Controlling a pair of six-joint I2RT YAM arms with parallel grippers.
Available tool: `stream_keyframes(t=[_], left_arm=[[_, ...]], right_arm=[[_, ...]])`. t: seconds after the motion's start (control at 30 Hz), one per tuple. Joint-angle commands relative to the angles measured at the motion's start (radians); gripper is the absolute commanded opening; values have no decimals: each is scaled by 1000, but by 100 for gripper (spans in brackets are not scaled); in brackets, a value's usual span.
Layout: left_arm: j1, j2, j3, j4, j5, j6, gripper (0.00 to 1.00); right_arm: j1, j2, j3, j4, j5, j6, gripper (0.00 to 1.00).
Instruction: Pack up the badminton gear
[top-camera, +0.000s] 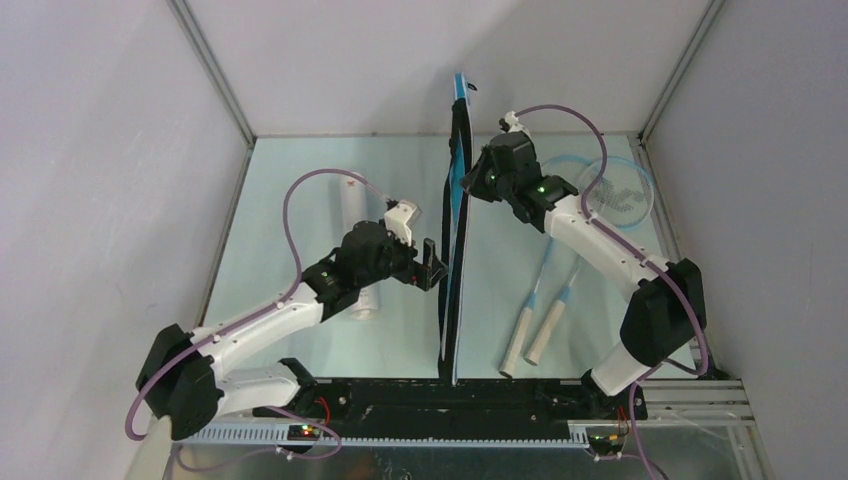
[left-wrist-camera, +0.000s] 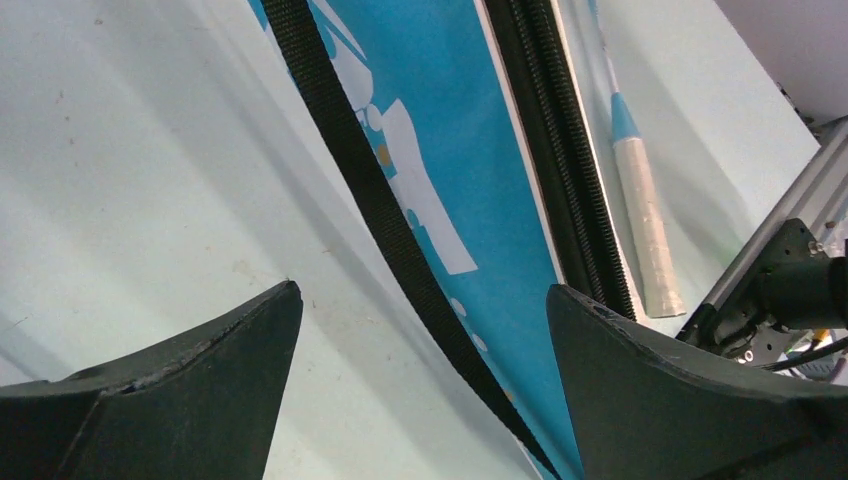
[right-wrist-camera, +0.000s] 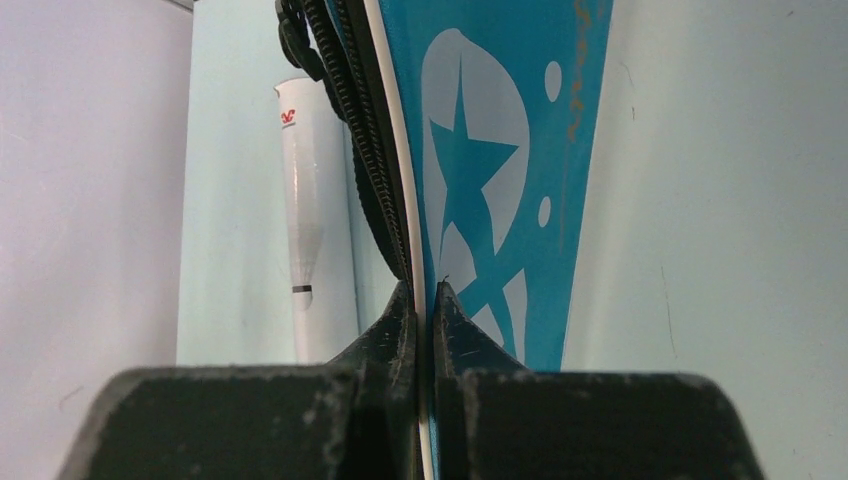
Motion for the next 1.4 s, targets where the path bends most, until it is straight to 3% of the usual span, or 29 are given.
stream_keyframes(t=[0.0, 0.17, 0.57, 0.83, 0.9, 1.03, 1.1, 1.17, 1.2, 1.3, 1.37], left_arm=[[-10, -15, 48, -18, -19, 12, 98], [-32, -2, 59, -6, 36, 16, 98], [-48, 94, 96, -52, -60, 26, 100], [-58, 168, 148, -96, -147, 21, 85], [-65, 184, 174, -123, -195, 20, 77], [-78, 209, 207, -144, -256, 29, 50], [-79, 216, 219, -146, -277, 29, 36], [-80, 222, 224, -143, -300, 25, 13], [-80, 223, 225, -141, -308, 20, 6], [-79, 222, 234, -144, -349, 9, 0], [-81, 221, 242, -154, -369, 5, 0]], right_arm=[[9, 0, 10, 78, 2, 27, 0], [11, 20, 8, 71, 2, 41, 0], [9, 24, -13, 90, -37, 47, 0], [10, 44, -23, 100, -56, 43, 0], [9, 50, -24, 81, -52, 35, 0], [7, 53, -33, 74, -56, 6, 8], [3, 50, -39, 71, -56, -9, 13], [0, 44, -47, 69, -56, -15, 19], [-2, 41, -50, 70, -56, -20, 22], [-5, 38, -58, 76, -90, -54, 48], [-2, 40, -58, 71, -99, -81, 58]])
